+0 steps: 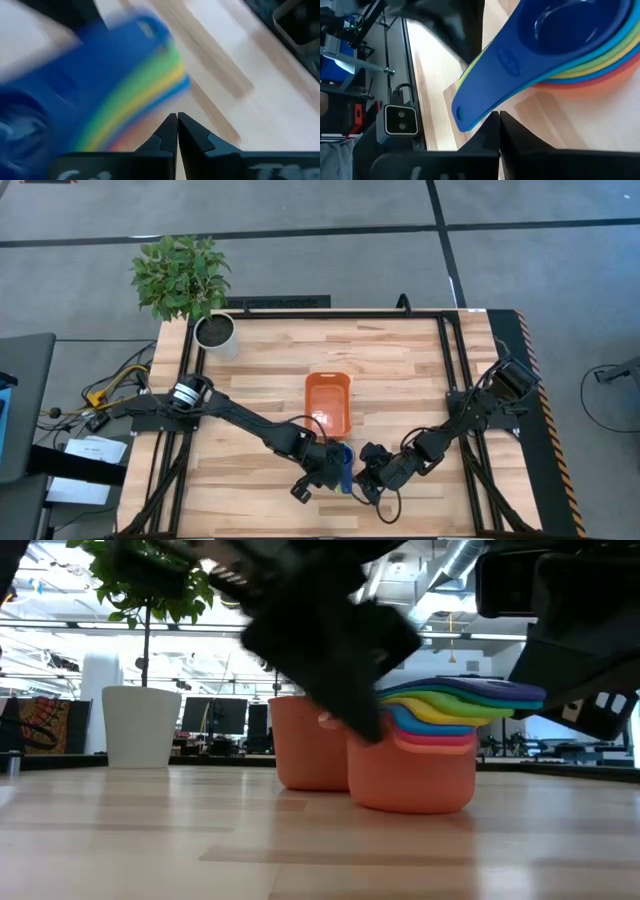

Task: Nest measuring cups in basket
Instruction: Put the stacked measuring cups into the orange bin

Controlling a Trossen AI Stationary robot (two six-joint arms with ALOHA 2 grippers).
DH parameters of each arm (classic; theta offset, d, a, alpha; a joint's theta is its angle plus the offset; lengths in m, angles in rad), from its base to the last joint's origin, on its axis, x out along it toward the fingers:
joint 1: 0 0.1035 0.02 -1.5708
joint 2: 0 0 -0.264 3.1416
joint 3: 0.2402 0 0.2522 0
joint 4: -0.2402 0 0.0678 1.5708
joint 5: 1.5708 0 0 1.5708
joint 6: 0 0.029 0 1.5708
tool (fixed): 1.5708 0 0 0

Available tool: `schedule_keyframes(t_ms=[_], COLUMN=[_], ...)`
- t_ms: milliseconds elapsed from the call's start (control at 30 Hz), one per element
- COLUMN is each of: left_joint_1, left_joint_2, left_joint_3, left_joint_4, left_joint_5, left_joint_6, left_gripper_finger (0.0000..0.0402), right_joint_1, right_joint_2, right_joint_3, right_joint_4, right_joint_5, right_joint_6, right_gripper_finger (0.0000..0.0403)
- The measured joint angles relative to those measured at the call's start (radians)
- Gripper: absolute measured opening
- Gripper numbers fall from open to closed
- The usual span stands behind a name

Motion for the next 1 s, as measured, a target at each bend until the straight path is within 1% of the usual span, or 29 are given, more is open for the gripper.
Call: schedule_keyframes(t_ms=[67, 200, 333, 433, 633, 700, 767, 867, 1000], left_joint_1=[0.008, 0.013, 0.018, 0.019, 0.021, 0.023, 0.026, 0.031, 0.034], left_joint_2=[0.006, 0.007, 0.01, 0.01, 0.01, 0.01, 0.01, 0.01, 0.01], left_joint_3=[0.003, 0.002, 0.002, 0.002, 0.002, 0.002, 0.002, 0.002, 0.002], left_joint_4=[0.049, 0.085, 0.08, 0.087, 0.118, 0.128, 0.141, 0.142, 0.142], left_joint_5=[0.0, 0.003, 0.003, 0.002, 0.002, 0.002, 0.001, -0.004, -0.01], left_joint_6=[0.0, 0.01, 0.01, 0.01, 0.01, 0.01, 0.01, 0.01, 0.009], left_gripper_finger=[0.0, 0.0, 0.0, 0.0, 0.0, 0.0, 0.0, 0.0, 0.0], right_joint_1=[-0.009, -0.029, -0.039, -0.043, -0.046, -0.04, -0.027, -0.007, 0.026], right_joint_2=[0.0, 0.0, 0.0, 0.0, 0.0, -0.002, -0.027, -0.09, -0.179], right_joint_3=[0.0, 0.0, 0.0, 0.0, 0.0, 0.0, -0.001, 0.001, 0.001], right_joint_4=[0.002, 0.008, 0.025, 0.029, 0.015, 0.009, -0.016, -0.077, -0.223], right_joint_5=[-0.001, -0.024, -0.03, -0.048, -0.053, -0.052, -0.05, -0.04, 0.064], right_joint_6=[-0.001, -0.023, -0.042, -0.055, -0.055, -0.027, -0.013, 0.002, 0.025], right_gripper_finger=[0.0017, 0.0009, 0.0006, 0.0013, 0.0014, 0.0015, 0.0024, 0.005, 0.0085])
